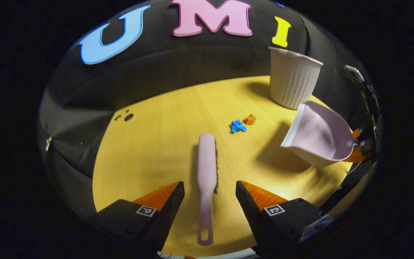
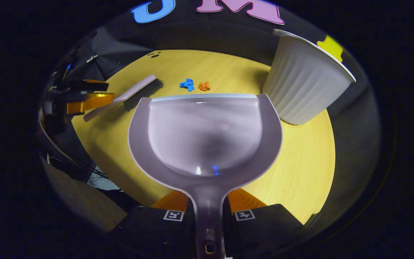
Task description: Pick up the small broom and dustpan from the desktop, sweep the trash into the dustpan with the broom, and then empty the trash into the garbage bin.
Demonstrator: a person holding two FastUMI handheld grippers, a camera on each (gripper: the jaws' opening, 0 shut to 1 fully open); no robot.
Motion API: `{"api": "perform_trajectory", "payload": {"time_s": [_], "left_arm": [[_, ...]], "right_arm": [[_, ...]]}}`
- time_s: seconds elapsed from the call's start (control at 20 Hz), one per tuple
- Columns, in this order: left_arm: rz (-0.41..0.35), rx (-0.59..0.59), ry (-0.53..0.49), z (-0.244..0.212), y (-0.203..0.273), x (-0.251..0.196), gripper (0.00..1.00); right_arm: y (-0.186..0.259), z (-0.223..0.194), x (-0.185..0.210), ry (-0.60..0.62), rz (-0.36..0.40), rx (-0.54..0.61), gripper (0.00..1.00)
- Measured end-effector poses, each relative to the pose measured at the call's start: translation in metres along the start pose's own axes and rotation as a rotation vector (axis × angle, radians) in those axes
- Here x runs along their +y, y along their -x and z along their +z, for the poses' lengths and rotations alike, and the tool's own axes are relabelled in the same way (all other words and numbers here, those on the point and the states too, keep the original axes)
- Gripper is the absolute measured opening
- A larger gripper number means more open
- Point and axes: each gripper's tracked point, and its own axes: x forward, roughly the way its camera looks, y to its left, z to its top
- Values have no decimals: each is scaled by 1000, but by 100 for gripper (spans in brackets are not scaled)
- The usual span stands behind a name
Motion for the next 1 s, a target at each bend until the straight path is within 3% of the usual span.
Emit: {"api": "perform_trajectory", "payload": {"time_s": [0.15,0.25,0.35,0.4,0.5,0.55,0.65,0.7,0.8,0.85,0.95,1.0], "left_arm": [[-5,84,-7,-15,-31,-1,90],[-6,122,6,-21,-41,-3,88],[3,126,15,-20,-53,-3,79],[3,134,10,-20,-56,-3,74],[6,150,-6,-22,-62,-3,66],[13,155,-16,-23,-64,-1,69],[25,170,-27,-26,-67,4,60],[22,166,-20,-24,-65,3,44],[15,152,-38,-19,-69,3,40],[20,139,-55,-15,-69,7,40],[39,105,-88,1,-74,11,29],[41,82,-96,11,-77,11,31]], "right_arm": [[7,-5,-5,-4,-13,5,36],[12,-10,-8,-1,-22,8,40],[13,-17,-9,3,-26,20,40],[15,-20,-9,3,-28,26,32],[15,-25,-9,-1,-28,37,32],[14,-24,-10,-3,-28,41,36],[15,-23,-9,-7,-23,44,36],[16,-22,-8,-9,-19,43,36],[14,-19,-5,-6,-9,52,32],[13,-19,-4,0,-5,64,36],[9,-23,-4,19,-4,115,40],[8,-27,-4,29,-2,148,40]]}}
